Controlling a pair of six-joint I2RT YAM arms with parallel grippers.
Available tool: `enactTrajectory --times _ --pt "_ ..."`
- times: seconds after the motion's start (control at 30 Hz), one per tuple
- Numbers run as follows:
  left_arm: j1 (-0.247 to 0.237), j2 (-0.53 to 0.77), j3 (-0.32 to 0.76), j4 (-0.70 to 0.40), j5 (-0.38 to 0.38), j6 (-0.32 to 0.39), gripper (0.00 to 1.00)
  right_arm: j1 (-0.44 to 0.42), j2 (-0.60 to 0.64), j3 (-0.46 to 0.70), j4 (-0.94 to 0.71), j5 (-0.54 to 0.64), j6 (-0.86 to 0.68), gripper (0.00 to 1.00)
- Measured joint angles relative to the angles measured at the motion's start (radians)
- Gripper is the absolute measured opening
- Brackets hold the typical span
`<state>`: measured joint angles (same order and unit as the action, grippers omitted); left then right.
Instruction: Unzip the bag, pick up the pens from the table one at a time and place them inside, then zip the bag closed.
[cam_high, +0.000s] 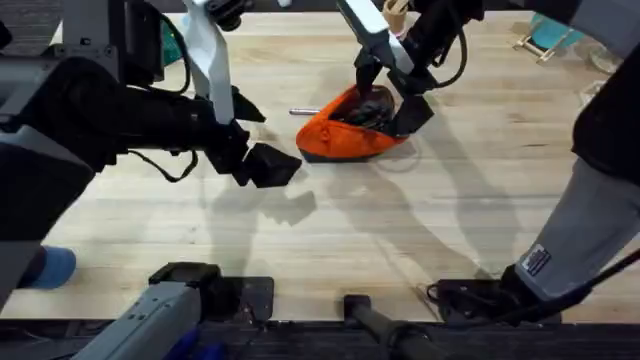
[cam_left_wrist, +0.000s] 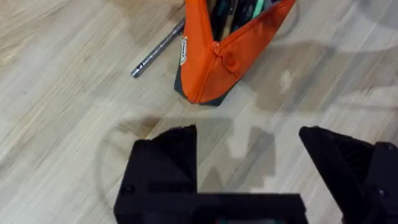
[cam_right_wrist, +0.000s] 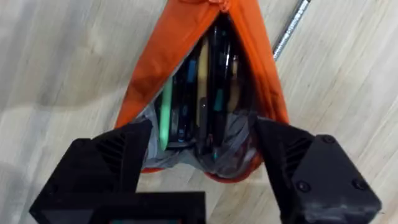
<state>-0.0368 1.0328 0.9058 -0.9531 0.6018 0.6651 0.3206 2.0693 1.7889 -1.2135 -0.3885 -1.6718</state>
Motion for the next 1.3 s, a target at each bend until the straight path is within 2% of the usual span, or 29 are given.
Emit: enactTrajectory --times 0.17,0.43,0.67,1.0,1.3 --pt "0.000 0.000 0.000 0.000 0.000 0.000 0.995 0.000 -0.019 0.022 -0.002 -0.019 0.034 0.995" --pt "0.000 0.000 0.000 0.000 0.000 0.000 0.995 -0.017 -0.071 0.144 0.001 -0.092 0.201 0.996" --pt "0.000 0.000 0.000 0.000 0.000 0.000 0.995 -0.022 -0.073 0.160 0.010 -0.106 0.433 0.996" --pt "0.000 0.000 0.000 0.000 0.000 0.000 0.995 -0.022 -0.073 0.160 0.128 -0.106 0.816 0.996" --pt "0.000 0.000 0.000 0.000 0.000 0.000 0.995 -0.022 -0.073 0.174 0.098 -0.073 1.097 0.997"
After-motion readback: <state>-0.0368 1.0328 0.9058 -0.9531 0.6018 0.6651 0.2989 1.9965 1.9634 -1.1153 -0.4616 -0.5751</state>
